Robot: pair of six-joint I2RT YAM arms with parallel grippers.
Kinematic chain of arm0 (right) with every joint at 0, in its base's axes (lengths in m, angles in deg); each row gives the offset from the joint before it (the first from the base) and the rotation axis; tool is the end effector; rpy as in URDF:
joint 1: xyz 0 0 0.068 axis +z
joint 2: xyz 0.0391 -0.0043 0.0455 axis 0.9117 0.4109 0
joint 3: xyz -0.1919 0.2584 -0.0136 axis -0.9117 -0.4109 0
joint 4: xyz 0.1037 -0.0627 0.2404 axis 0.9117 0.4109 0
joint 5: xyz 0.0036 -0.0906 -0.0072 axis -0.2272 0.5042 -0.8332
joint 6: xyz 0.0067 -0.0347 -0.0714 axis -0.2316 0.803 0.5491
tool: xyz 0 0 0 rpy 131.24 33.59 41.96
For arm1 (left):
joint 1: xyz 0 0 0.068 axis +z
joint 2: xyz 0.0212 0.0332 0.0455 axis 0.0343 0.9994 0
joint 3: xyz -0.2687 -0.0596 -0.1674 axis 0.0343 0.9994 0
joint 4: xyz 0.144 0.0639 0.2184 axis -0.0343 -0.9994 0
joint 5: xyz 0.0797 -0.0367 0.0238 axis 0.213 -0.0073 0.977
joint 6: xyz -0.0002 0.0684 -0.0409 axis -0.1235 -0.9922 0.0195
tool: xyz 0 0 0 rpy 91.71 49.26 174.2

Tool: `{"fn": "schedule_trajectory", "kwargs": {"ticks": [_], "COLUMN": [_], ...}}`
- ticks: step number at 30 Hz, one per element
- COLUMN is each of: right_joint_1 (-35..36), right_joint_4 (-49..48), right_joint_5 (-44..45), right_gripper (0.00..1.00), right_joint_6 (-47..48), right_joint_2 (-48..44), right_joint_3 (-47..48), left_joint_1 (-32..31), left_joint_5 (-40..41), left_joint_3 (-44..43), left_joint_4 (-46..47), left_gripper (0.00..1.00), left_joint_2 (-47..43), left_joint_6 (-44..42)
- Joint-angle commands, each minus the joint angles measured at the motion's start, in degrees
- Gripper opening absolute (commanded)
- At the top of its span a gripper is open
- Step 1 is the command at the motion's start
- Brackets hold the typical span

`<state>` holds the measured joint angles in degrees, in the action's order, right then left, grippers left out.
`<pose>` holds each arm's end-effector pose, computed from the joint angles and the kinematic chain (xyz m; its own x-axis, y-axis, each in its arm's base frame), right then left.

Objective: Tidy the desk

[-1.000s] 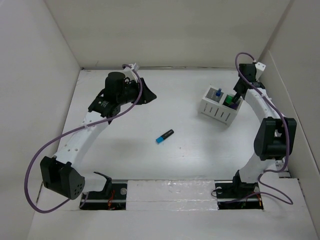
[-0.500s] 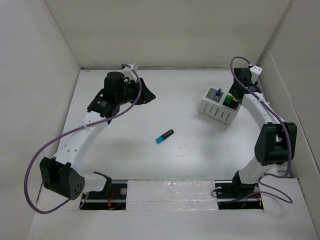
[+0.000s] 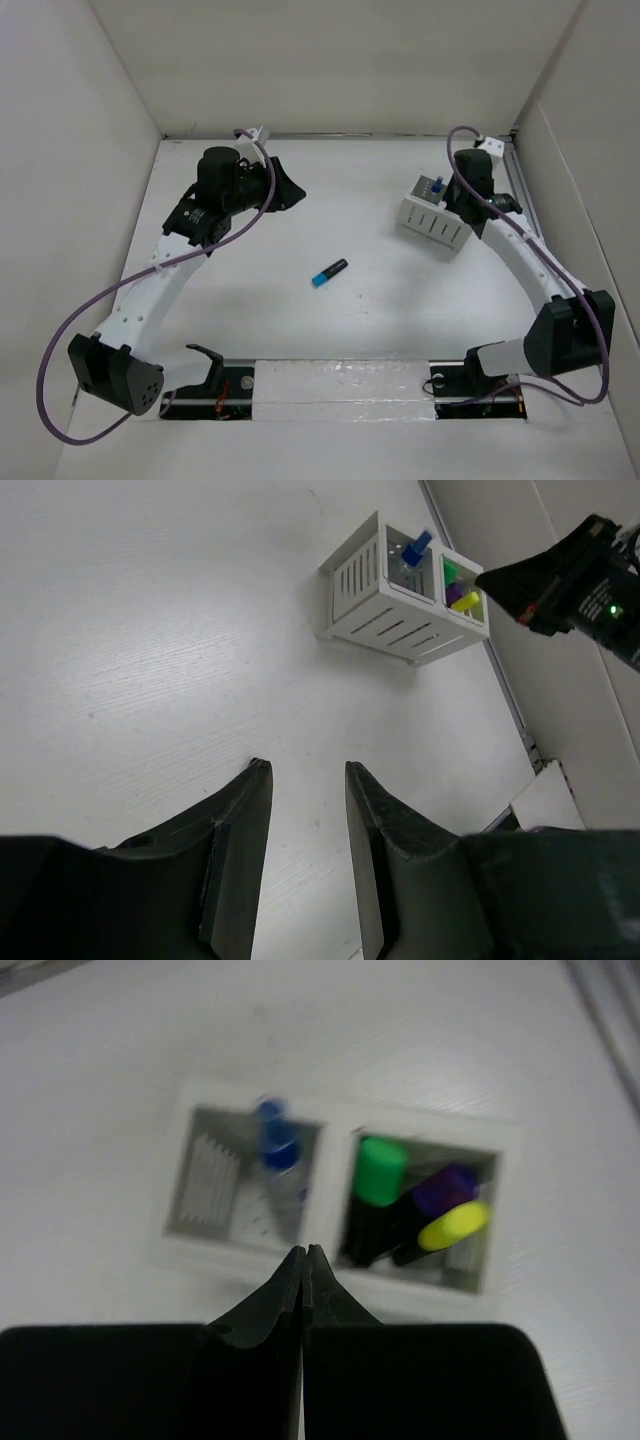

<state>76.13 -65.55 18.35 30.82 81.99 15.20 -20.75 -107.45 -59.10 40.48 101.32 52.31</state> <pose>0.3345 0.0316 0.3483 -0.4516 0.2654 -0.8518 0.3794 0.9212 0.0859 0.2602 -0.1376 0.4408 -0.4883 -0.1998 -0.8495 0.5512 0.6840 -0.4777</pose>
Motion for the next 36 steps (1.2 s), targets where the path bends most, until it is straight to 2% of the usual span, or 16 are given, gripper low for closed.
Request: {"fn": "schedule_trajectory", "kwargs": {"ticks": [1, 5, 8, 9, 10, 11, 15, 19, 25, 36], "right_joint_1": [9.4, 20.9, 28.9, 30.2, 31.3, 33.4, 36.5, 37.1, 35.8, 35.8], "right_joint_4": [-0.8, -1.5, -2.0, -2.2, -2.5, -1.9, -0.9, -0.6, -1.5, 1.7], "right_joint_5": [-8.5, -13.7, -14.4, -15.2, -16.0, -16.5, -17.2, -17.0, -16.8, -15.3], "right_gripper": [0.0, 0.03, 0.3, 0.45, 0.51, 0.62, 0.77, 0.81, 0.79, 0.76], "right_joint_6": [-1.6, -7.5, -10.9, -11.5, -12.6, -13.1, -14.9, -18.1, -23.8, -24.6], "right_joint_2": [-3.1, -2.7, 0.4, 3.4, 5.0, 8.3, 14.5, 21.2, 24.6, 31.3], "right_joint_3": [-3.3, -7.7, -8.2, -7.6, -7.1, -5.3, -0.8, 3.5, 3.6, 9.4], "left_joint_1": [0.3, 0.3, 0.8, 0.8, 1.4, 1.4, 1.4, 1.4, 1.9, 1.9], "left_joint_5": [2.4, 4.2, 4.0, 3.8, 3.5, 2.8, 1.8, 1.4, 1.0, 0.9], "left_joint_3": [-0.3, 0.0, 0.7, 0.9, 1.1, 1.2, 1.6, 2.4, 4.0, 4.6], "left_joint_4": [-1.1, -3.0, -3.2, -3.3, -3.2, -2.9, -2.8, -2.8, -3.4, -3.5], "left_gripper": [0.32, 0.32, 0.32, 0.32, 0.32, 0.32, 0.32, 0.32, 0.32, 0.32], "left_joint_2": [-2.9, -4.8, -5.7, -6.0, -6.2, -6.3, -6.3, -7.2, -8.8, -9.3], "left_joint_6": [-1.3, -1.5, -1.2, -1.2, -1.1, -1.0, -1.0, -1.7, -2.4, -3.4]}}
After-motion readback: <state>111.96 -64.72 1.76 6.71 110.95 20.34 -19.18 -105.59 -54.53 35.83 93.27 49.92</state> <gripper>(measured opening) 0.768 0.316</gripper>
